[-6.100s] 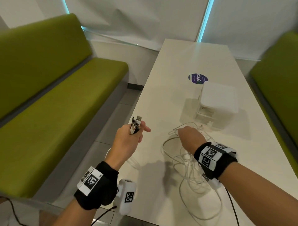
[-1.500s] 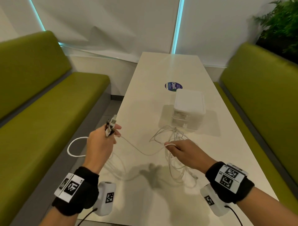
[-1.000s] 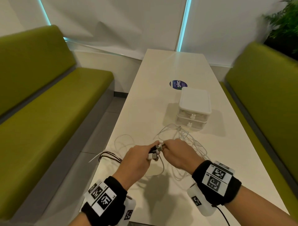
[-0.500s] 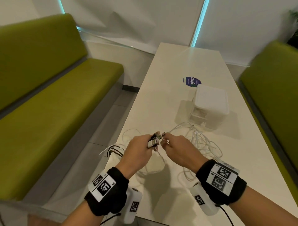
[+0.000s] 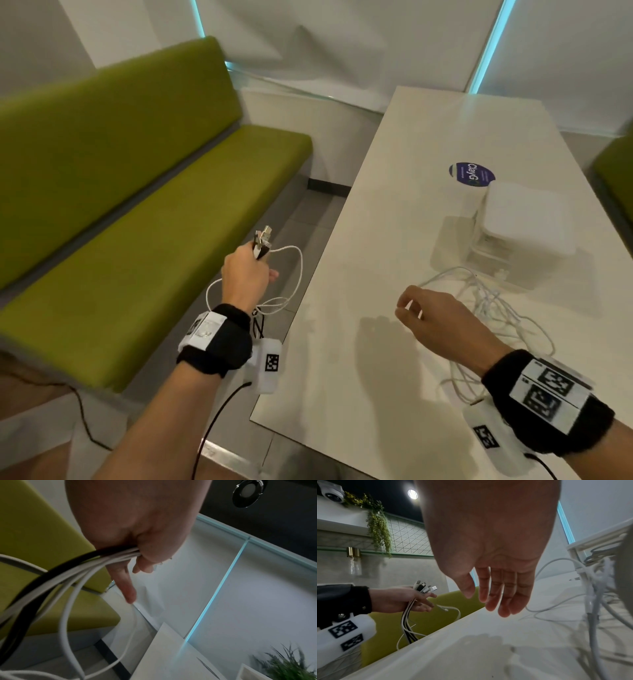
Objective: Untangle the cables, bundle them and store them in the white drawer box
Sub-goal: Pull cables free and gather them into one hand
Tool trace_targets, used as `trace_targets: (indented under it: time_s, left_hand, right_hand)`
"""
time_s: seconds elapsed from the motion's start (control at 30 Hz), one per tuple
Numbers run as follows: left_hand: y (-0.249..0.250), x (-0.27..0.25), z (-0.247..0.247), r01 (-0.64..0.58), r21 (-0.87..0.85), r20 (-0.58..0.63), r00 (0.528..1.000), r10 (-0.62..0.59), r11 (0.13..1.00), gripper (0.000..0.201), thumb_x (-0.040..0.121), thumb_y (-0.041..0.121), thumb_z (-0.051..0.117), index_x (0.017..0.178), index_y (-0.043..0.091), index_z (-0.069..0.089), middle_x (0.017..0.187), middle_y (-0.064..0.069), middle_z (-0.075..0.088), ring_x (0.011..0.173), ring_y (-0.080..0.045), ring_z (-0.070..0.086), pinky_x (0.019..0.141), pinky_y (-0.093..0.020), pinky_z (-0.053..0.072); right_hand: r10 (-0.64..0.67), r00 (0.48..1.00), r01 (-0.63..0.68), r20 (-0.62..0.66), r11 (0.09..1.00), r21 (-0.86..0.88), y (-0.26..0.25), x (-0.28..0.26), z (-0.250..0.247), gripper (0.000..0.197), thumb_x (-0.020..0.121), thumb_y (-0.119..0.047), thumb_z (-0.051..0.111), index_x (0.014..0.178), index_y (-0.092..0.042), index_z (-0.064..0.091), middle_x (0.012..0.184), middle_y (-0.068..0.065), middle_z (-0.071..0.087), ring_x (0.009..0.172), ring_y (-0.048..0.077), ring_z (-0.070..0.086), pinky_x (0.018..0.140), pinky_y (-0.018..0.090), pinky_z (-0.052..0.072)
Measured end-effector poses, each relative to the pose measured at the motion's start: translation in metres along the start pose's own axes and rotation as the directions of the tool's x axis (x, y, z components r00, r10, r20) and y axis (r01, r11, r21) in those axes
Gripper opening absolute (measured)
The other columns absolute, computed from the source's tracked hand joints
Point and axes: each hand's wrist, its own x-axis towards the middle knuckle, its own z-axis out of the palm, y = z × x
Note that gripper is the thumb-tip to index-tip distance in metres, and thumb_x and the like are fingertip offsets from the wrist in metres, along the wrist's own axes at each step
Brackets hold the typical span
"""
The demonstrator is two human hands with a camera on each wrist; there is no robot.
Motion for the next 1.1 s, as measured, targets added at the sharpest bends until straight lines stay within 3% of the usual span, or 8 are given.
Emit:
trace_targets:
  time_s: [0.13,0.23,0.4,0.57,0.7,0.9,1.03,1.1]
  left_hand:
    - [-0.017,0.003,0.004,0.019,0.023,0.003,1.000,-0.019,1.000,0.013,0.096,0.012,0.056,0.090,0.023,0.061,0.114,-0.014,0.067,0.101,-0.030,0.066,0.093,-0.052,0.053]
    - [-0.014,-0.005,0.005,-0.029,-0.025,0.029,0.999,0.030,0.999,0.020,0.098,0.017,0.053,0.109,0.022,0.069,0.099,-0.003,0.073,0.090,-0.023,0.069,0.088,-0.048,0.055]
    - [0.008,-0.019,0.012,-0.087,-0.206,0.076,0.992,0.104,0.975,0.031,0.101,0.015,0.045,0.091,0.034,0.068,0.064,0.000,0.069,0.052,-0.009,0.058,0.059,-0.029,0.050]
    - [0.030,-0.031,0.024,-0.162,-0.258,0.109,0.975,0.195,0.952,0.027,0.103,0.023,0.047,0.093,0.021,0.072,0.059,-0.002,0.053,0.043,-0.002,0.044,0.043,-0.009,0.036]
    - [0.034,-0.039,0.033,-0.169,-0.265,0.190,0.956,0.223,0.949,0.028,0.103,0.027,0.047,0.090,0.022,0.072,0.052,0.003,0.046,0.046,-0.010,0.034,0.041,-0.016,0.027]
    - [0.037,-0.053,0.041,-0.175,-0.267,0.242,0.940,0.241,0.948,0.030,0.103,0.028,0.047,0.087,0.022,0.072,0.052,0.003,0.044,0.043,-0.007,0.030,0.039,-0.015,0.024]
    - [0.043,-0.063,0.045,-0.180,-0.281,0.265,0.929,0.256,0.943,0.031,0.102,0.030,0.048,0.086,0.020,0.072,0.056,-0.001,0.041,0.043,-0.006,0.028,0.041,-0.016,0.024]
    - [0.046,-0.069,0.047,-0.179,-0.299,0.271,0.926,0.263,0.937,0.031,0.101,0.031,0.049,0.084,0.021,0.073,0.055,0.000,0.039,0.046,-0.009,0.028,0.044,-0.019,0.024]
  right_hand:
    - [0.013,1.000,-0.013,0.010,1.000,-0.019,0.003,0.000,0.001,0.013,0.098,-0.035,0.051,0.098,-0.025,0.060,0.091,-0.007,0.063,0.081,0.012,0.059,0.070,0.025,0.041]
    - [0.052,0.998,-0.050,0.022,0.997,-0.066,0.009,0.000,0.002,0.017,0.099,-0.035,0.050,0.099,-0.023,0.062,0.094,-0.007,0.064,0.085,0.013,0.059,0.073,0.025,0.041]
    - [0.112,0.994,-0.113,-0.018,0.983,-0.147,0.031,0.006,0.000,0.022,0.100,-0.029,0.048,0.104,-0.016,0.064,0.103,0.000,0.060,0.093,0.017,0.058,0.074,0.024,0.039]
    - [0.140,0.985,-0.163,-0.102,0.947,-0.276,0.049,0.007,0.004,0.024,0.099,-0.022,0.044,0.111,-0.010,0.061,0.117,0.010,0.054,0.105,0.026,0.054,0.084,0.031,0.046]
    - [0.166,0.984,-0.177,-0.063,0.900,-0.397,0.057,0.001,0.014,0.026,0.101,-0.021,0.040,0.119,-0.010,0.054,0.125,0.013,0.051,0.115,0.028,0.047,0.094,0.031,0.041]
    - [0.150,0.987,-0.161,-0.061,0.870,-0.465,0.052,-0.004,0.010,0.016,0.097,-0.010,0.043,0.096,-0.011,0.059,0.102,0.007,0.060,0.100,0.023,0.055,0.079,0.028,0.040]
    - [0.194,0.978,-0.208,-0.074,0.907,-0.366,0.052,-0.007,0.010,0.031,0.090,-0.001,0.044,0.062,-0.015,0.040,0.078,0.000,0.048,0.077,0.019,0.051,0.058,0.024,0.034]
    - [0.212,0.973,-0.228,-0.091,0.943,-0.243,0.051,-0.009,0.009,0.024,0.089,-0.001,0.045,0.070,-0.013,0.055,0.079,-0.001,0.056,0.077,0.019,0.058,0.054,0.024,0.041]
